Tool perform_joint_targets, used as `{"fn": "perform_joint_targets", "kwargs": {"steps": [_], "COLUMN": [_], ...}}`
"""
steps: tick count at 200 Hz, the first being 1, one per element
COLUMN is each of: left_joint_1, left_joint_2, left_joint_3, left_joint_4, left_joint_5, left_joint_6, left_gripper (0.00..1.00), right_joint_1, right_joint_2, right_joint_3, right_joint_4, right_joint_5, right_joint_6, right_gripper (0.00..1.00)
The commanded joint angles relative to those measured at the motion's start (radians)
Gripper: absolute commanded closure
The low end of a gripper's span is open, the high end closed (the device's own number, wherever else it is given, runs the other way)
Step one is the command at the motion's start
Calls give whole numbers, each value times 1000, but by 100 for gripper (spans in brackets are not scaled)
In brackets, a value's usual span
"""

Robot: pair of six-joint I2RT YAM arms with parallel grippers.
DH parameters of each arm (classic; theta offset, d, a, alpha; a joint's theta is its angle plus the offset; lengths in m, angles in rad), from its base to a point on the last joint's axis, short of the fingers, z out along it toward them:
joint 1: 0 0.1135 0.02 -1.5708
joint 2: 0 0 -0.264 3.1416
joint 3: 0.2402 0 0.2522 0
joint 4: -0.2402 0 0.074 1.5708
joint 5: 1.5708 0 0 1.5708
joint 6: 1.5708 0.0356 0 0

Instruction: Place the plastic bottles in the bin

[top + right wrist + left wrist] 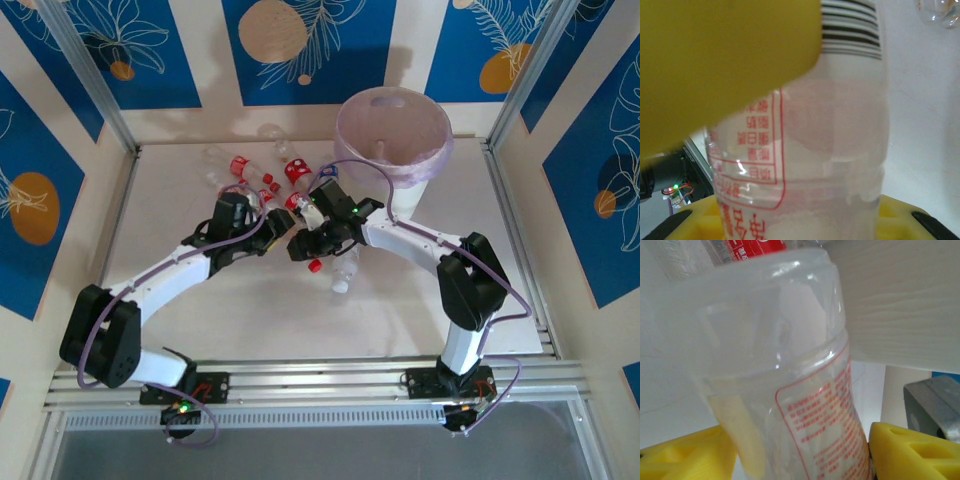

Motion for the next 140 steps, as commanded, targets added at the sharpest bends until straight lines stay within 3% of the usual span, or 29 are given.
{"fn": "perform_joint_targets", "kwargs": {"steps": [1, 37, 89, 140], "left_joint_1": [-12, 5, 73, 141], "left_joint_2": [-33, -82, -158, -123], "left_joint_3": [-12, -45, -107, -79], "left_joint_4": [5, -11, -54, -70], "left_joint_5": [-16, -54, -128, -135], "left_joint_6": [-9, -18, -25, 17], "left_gripper": [16, 8, 7, 8], "right_joint_1": [1, 0, 18, -17], "right_joint_2": [-14, -39, -137, -248], "right_joint_3": [-7, 16, 165, 399], "right_joint_4": [-6, -56, -303, -509], "right_joint_5": [4, 48, 151, 262], "right_joint_6": [-8, -24, -147, -263], "right_gripper": [65, 66, 67, 70]}}
